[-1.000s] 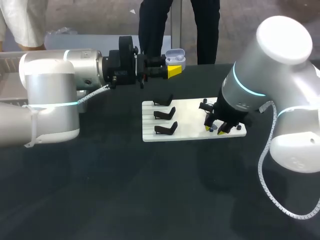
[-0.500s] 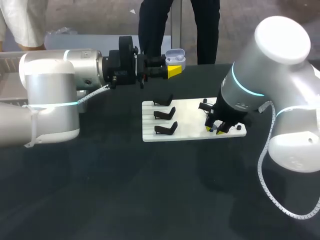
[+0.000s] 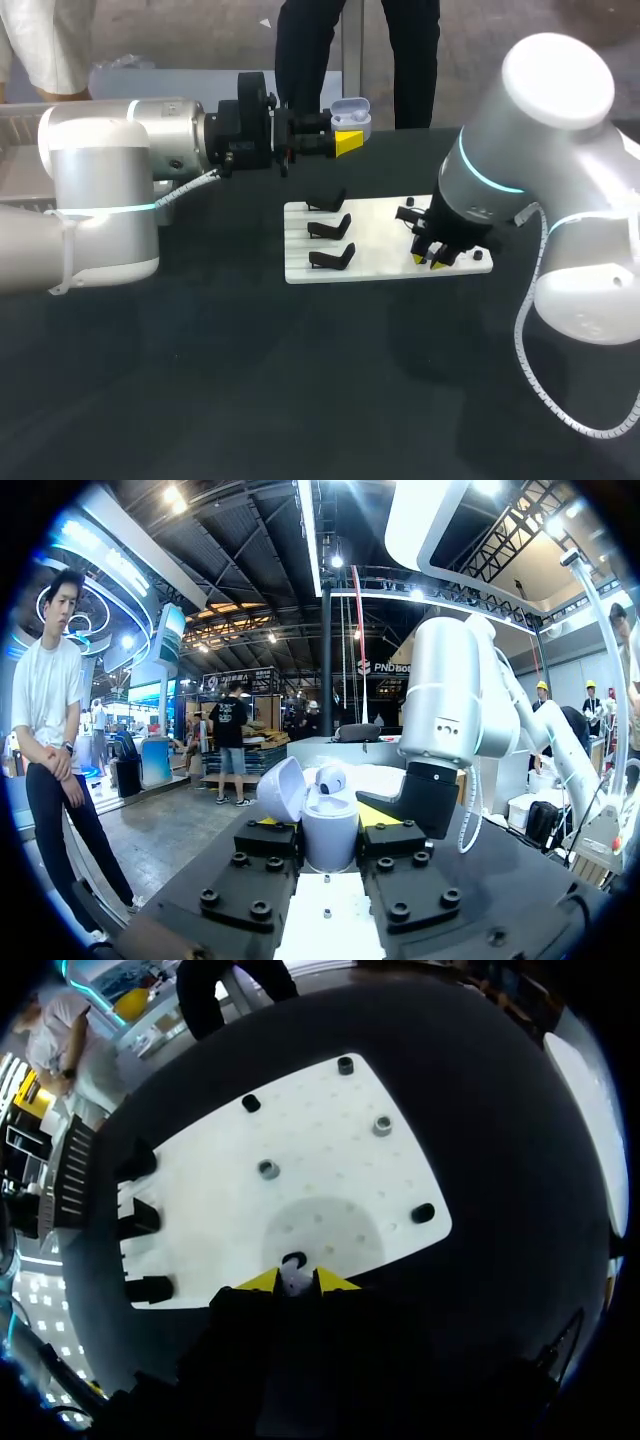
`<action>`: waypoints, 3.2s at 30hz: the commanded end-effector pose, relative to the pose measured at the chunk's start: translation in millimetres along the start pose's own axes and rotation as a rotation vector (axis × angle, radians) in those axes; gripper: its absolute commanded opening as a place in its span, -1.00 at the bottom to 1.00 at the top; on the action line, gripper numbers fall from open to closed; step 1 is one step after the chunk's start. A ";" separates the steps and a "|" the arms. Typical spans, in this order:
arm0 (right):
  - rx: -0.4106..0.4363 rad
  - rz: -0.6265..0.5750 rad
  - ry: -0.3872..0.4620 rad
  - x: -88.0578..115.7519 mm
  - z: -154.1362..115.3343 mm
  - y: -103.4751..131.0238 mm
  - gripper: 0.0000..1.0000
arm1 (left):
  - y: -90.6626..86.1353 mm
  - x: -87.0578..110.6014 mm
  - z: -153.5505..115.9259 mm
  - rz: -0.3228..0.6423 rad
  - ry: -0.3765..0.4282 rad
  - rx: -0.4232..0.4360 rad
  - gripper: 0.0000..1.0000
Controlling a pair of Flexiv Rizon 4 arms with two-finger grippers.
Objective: Pick up each earbud case from the left stands, insert the matching earbuds, close the lid, and place the case in the box.
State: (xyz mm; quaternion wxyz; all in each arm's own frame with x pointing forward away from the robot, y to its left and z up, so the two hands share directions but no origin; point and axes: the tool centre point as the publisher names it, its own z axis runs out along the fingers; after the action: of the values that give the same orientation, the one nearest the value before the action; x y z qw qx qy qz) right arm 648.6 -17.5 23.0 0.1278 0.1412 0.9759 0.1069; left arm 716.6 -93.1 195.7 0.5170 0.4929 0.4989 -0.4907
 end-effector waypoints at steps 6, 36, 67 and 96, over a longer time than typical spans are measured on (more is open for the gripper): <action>0.003 -0.011 0.004 0.1 -18.7 4.7 -1.00 | -1.9 0.8 0.1 0.005 -0.004 -0.007 -1.00; 0.075 -0.408 0.233 48.4 -177.5 41.3 -1.00 | -1.9 0.8 0.1 0.005 -0.004 -0.007 -1.00; 0.041 -0.549 0.218 38.9 -199.3 71.1 -1.00 | -1.9 0.8 0.1 0.005 -0.004 -0.007 -1.00; 0.067 -0.747 0.133 -48.4 -203.6 155.6 -1.00 | -1.9 0.8 0.1 0.005 -0.004 -0.007 -1.00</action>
State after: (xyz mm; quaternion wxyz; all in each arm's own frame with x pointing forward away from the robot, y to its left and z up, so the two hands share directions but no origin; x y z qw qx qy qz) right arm 666.6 72.1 264.0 0.1110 -0.2257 0.9672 0.0359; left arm 716.6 -93.1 195.7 0.5170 0.4929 0.4989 -0.4907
